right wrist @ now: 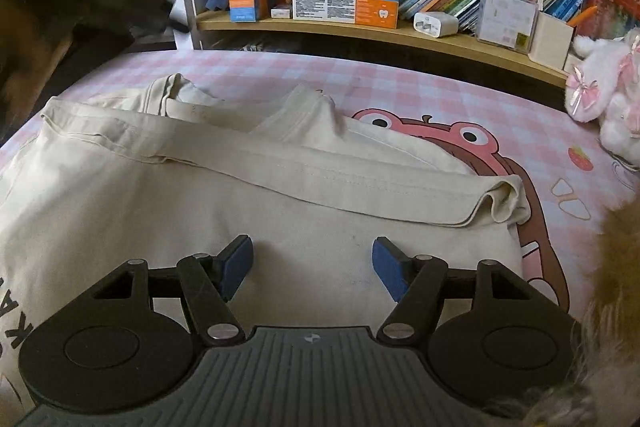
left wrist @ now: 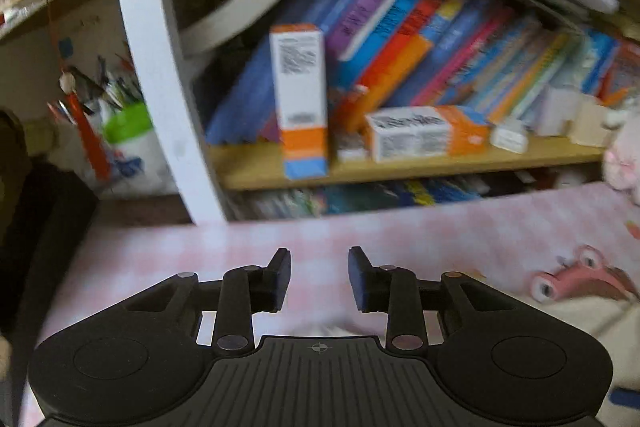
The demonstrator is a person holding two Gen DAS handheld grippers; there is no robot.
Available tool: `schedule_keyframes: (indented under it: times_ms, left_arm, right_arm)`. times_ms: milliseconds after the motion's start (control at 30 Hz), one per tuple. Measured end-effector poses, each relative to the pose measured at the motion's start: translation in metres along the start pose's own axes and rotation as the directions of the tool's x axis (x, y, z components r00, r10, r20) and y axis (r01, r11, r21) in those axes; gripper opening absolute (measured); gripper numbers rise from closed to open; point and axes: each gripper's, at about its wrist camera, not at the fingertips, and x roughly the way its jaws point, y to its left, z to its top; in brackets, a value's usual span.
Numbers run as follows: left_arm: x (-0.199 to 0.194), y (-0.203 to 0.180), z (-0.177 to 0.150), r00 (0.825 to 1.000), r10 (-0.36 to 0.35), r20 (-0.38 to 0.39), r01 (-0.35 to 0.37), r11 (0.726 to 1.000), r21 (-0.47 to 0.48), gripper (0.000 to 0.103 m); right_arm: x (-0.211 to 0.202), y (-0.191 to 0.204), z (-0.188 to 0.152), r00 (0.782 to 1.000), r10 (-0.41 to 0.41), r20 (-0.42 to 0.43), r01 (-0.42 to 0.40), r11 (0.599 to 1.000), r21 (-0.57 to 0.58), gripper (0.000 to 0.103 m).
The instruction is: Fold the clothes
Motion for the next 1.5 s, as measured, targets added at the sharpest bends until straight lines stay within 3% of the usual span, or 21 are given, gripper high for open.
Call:
schedule_keyframes:
  times_ms: [33, 100, 167, 300, 467, 700, 900, 1067, 1233, 1400, 1500]
  left_arm:
    - [-0.002, 0.003, 0.001, 1.0, 0.001, 0.009, -0.001, 1.0, 0.003, 0.031]
    - [-0.014, 0.005, -0.008, 0.998, -0.065, 0.014, 0.065, 0.998, 0.011, 0.031]
    - [-0.028, -0.001, -0.028, 0.99, -0.139, -0.017, 0.14, 0.989, 0.056, 0.031]
    - [-0.05, -0.014, -0.072, 0.973, -0.216, -0.084, 0.226, 0.966, 0.128, 0.031]
    - [-0.058, -0.016, -0.11, 0.951, -0.25, -0.181, 0.261, 0.965, 0.038, 0.031]
    - [-0.05, -0.02, -0.114, 0.939, -0.262, -0.223, 0.282, 0.958, 0.059, 0.031]
    - [-0.033, -0.019, -0.103, 0.943, -0.239, -0.233, 0.263, 0.962, 0.076, 0.032]
    - [-0.005, -0.014, -0.078, 0.949, -0.218, -0.228, 0.244, 0.965, 0.092, 0.033]
    - [0.021, 0.01, -0.046, 0.97, -0.171, -0.173, 0.174, 0.985, 0.006, 0.033]
    - [0.025, 0.038, -0.025, 0.99, -0.086, -0.111, 0.083, 0.996, -0.026, 0.033]
    - [0.006, 0.058, -0.026, 0.993, -0.098, -0.065, 0.095, 0.995, -0.043, 0.033]
  right_arm:
    - [0.0, 0.0, 0.0, 1.0, 0.003, -0.002, -0.003, 1.0, -0.002, 0.066]
    - [0.0, -0.002, 0.003, 1.0, 0.009, -0.012, -0.009, 1.0, -0.003, 0.066]
    - [0.0, -0.002, 0.006, 1.0, 0.014, -0.025, -0.014, 1.0, -0.002, 0.066]
    - [0.002, -0.004, 0.013, 0.998, 0.034, -0.054, -0.034, 0.999, -0.006, 0.066]
    - [0.009, -0.007, 0.025, 0.994, 0.078, -0.078, -0.08, 0.997, -0.023, 0.066]
    - [0.033, -0.011, 0.051, 0.99, 0.112, -0.088, -0.117, 0.992, -0.056, 0.067]
    - [0.068, -0.026, 0.098, 0.999, -0.04, -0.009, 0.038, 0.984, -0.175, 0.068]
    - [0.06, -0.053, 0.125, 0.99, -0.115, 0.076, 0.12, 0.99, -0.076, 0.067]
    - [0.019, -0.068, 0.114, 0.988, -0.097, 0.12, 0.091, 0.995, 0.051, 0.068]
    - [-0.001, -0.056, 0.077, 0.992, -0.106, 0.061, 0.107, 0.994, -0.01, 0.068]
    - [-0.004, -0.056, 0.059, 0.99, -0.14, 0.021, 0.141, 0.99, -0.026, 0.068]
